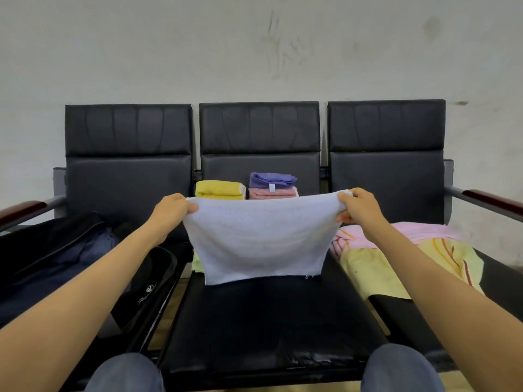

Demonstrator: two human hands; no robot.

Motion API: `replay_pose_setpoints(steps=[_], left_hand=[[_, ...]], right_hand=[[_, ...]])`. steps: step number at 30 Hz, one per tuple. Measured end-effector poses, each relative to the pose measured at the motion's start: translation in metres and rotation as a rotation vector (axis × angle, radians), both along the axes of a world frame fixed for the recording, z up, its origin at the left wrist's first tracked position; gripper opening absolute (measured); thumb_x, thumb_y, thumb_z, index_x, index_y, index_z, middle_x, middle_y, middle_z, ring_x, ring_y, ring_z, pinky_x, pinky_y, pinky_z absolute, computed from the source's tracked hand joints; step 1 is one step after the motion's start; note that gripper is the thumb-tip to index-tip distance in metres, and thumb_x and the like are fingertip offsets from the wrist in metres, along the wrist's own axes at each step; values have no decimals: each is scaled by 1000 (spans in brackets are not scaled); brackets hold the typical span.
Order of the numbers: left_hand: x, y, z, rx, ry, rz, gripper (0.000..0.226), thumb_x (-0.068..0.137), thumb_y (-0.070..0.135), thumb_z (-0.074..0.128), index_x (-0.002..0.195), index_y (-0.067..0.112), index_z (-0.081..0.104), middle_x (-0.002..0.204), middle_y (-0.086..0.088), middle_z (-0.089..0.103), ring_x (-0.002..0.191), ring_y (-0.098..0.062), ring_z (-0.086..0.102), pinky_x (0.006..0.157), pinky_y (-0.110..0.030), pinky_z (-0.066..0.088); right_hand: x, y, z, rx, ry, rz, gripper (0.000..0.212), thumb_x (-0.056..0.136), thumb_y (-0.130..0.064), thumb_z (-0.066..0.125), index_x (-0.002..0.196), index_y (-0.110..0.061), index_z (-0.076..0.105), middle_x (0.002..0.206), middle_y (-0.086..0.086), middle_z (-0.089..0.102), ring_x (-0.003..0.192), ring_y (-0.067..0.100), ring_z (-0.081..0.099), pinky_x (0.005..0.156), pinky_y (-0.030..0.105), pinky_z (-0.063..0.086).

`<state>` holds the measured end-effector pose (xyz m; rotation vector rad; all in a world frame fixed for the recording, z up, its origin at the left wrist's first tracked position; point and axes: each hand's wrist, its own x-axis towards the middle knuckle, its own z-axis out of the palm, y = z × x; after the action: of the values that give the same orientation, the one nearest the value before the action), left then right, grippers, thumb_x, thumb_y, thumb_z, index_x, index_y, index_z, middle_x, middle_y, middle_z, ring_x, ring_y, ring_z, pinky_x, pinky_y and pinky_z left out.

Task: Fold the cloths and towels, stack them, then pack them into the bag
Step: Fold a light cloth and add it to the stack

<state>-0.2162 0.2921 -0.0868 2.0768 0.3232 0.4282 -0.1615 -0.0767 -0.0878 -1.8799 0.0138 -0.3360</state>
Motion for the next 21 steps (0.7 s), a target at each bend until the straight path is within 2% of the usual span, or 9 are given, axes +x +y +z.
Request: replay_pose_setpoints(steps=[2, 3, 7, 9, 12, 18, 21], left_hand=[[-2, 4, -12, -60, 129, -40, 25, 88, 14, 57, 109, 1, 59, 108, -9, 59, 99, -26, 55, 84, -35, 42], [-5, 5, -20, -114, 192, -90, 29, 87, 12, 57, 113, 0, 60, 108, -11, 62, 97, -25, 58, 84, -35, 45], [-18, 3, -68, -139, 441, -268, 15, 90, 11, 54, 102, 10, 63, 94, -8, 69, 87, -24, 64, 73, -34, 52], [-18, 0, -96, -142, 507, -261, 16, 92, 12, 54, 106, 10, 62, 100, -10, 68, 90, -26, 64, 71, -34, 53], [-7, -6, -133, -191, 543, -240, 16, 95, 13, 53, 107, 8, 62, 106, -12, 68, 98, -26, 65, 71, -34, 55], [21, -13, -175, -231, 516, -162, 12, 98, 14, 46, 87, 11, 49, 88, -8, 58, 81, -22, 56, 69, -33, 48], [42, -7, -183, -303, 451, -121, 14, 98, 9, 46, 86, 13, 52, 85, -5, 59, 75, -19, 55, 65, -30, 45]], right_hand=[[-2, -5, -11, -113, 45, -16, 13, 91, -19, 50, 90, -9, 58, 74, 11, 52, 53, 21, 46, 50, 28, 41], [-1, -6, -17, -165, 96, -9, 14, 91, -18, 51, 86, -8, 58, 69, 10, 49, 52, 20, 40, 48, 26, 35], [-1, -5, -56, -299, 416, 55, 9, 90, -14, 54, 83, -9, 52, 64, 8, 38, 48, 17, 32, 41, 23, 26], [2, -6, -80, -393, 525, 115, 9, 89, -15, 53, 83, -8, 53, 60, 8, 37, 44, 15, 31, 38, 18, 23], [8, -8, -113, -491, 644, 184, 18, 93, -22, 54, 85, -7, 55, 59, 7, 42, 47, 14, 35, 42, 21, 28], [32, 2, -152, -555, 654, 191, 24, 95, -25, 54, 97, -1, 58, 64, 9, 46, 51, 16, 37, 45, 24, 31], [52, 7, -155, -528, 601, 144, 22, 96, -22, 53, 97, -1, 57, 65, 11, 47, 52, 18, 39, 46, 25, 32]])
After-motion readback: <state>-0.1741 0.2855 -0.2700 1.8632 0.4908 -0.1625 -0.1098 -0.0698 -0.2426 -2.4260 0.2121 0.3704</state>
